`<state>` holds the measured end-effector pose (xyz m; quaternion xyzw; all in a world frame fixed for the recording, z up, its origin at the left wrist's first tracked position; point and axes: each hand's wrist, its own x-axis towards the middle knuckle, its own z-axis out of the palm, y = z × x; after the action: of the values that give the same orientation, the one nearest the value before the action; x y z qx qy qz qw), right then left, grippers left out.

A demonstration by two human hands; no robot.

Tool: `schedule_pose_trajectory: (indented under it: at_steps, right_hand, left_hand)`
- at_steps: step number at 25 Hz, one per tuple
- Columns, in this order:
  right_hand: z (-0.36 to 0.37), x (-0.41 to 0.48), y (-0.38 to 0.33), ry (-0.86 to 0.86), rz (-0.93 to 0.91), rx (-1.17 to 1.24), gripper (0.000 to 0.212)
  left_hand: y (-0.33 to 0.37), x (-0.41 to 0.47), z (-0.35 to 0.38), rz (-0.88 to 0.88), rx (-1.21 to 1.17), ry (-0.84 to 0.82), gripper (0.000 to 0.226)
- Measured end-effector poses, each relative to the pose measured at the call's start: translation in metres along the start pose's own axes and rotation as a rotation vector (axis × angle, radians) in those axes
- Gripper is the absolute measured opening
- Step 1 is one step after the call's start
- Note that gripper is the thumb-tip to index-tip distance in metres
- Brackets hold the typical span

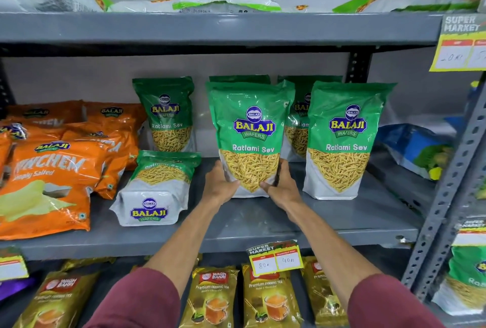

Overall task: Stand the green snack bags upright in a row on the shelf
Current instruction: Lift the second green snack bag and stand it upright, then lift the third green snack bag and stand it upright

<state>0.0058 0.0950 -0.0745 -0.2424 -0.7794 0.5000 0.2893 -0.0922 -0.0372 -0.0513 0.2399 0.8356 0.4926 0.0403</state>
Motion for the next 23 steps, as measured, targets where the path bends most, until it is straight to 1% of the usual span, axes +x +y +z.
schedule_pose_trajectory:
  at_steps: [3, 10, 12, 13, 15, 16, 17, 18, 19, 20, 21, 23]
  right_hand:
    - [-0.005, -0.001, 0.000, -0.022, 0.010, -0.027, 0.072]
    - [-0.011, -0.016, 0.011, -0.036, -0.009, -0.044, 0.077]
    - [-0.011, -0.021, 0.012, -0.010, -0.056, -0.017, 0.081]
    - [-0.010, -0.027, 0.010, 0.060, -0.116, -0.002, 0.083]
    - [-0.006, -0.045, 0.005, 0.295, -0.314, -0.011, 0.081]
    - [0.000, -0.055, 0.000, 0.408, -0.439, -0.030, 0.073]
    - [0.006, -0.063, -0.007, 0.465, -0.556, -0.042, 0.062]
    - [0.013, -0.069, -0.016, 0.447, -0.660, -0.049, 0.051]
    - [0.022, -0.073, -0.027, 0.370, -0.746, -0.042, 0.039]
    - [0.035, -0.078, -0.042, 0.267, -0.794, -0.037, 0.029]
    - [0.047, -0.079, -0.054, 0.168, -0.807, -0.050, 0.022]
    - [0.076, -0.074, -0.072, 0.025, -0.752, -0.120, 0.023]
  left_hand:
    - [-0.001, -0.004, -0.004, 0.015, 0.019, -0.032, 0.042]
    - [-0.007, -0.023, -0.005, 0.026, 0.041, -0.043, 0.048]
    - [-0.006, -0.029, -0.009, 0.054, 0.089, -0.065, 0.053]
    - [-0.005, -0.031, -0.013, 0.088, 0.134, -0.061, 0.058]
    - [-0.004, -0.033, -0.028, 0.174, 0.202, -0.004, 0.069]
    - [-0.005, -0.033, -0.040, 0.213, 0.213, 0.036, 0.073]
    - [-0.004, -0.032, -0.053, 0.244, 0.213, 0.081, 0.074]
    - [-0.005, -0.032, -0.069, 0.266, 0.201, 0.137, 0.071]
    - [-0.005, -0.031, -0.086, 0.279, 0.185, 0.194, 0.065]
    - [-0.008, -0.030, -0.105, 0.273, 0.172, 0.243, 0.057]
    - [-0.011, -0.029, -0.122, 0.252, 0.161, 0.282, 0.051]
    - [-0.024, -0.023, -0.151, 0.156, 0.147, 0.332, 0.046]
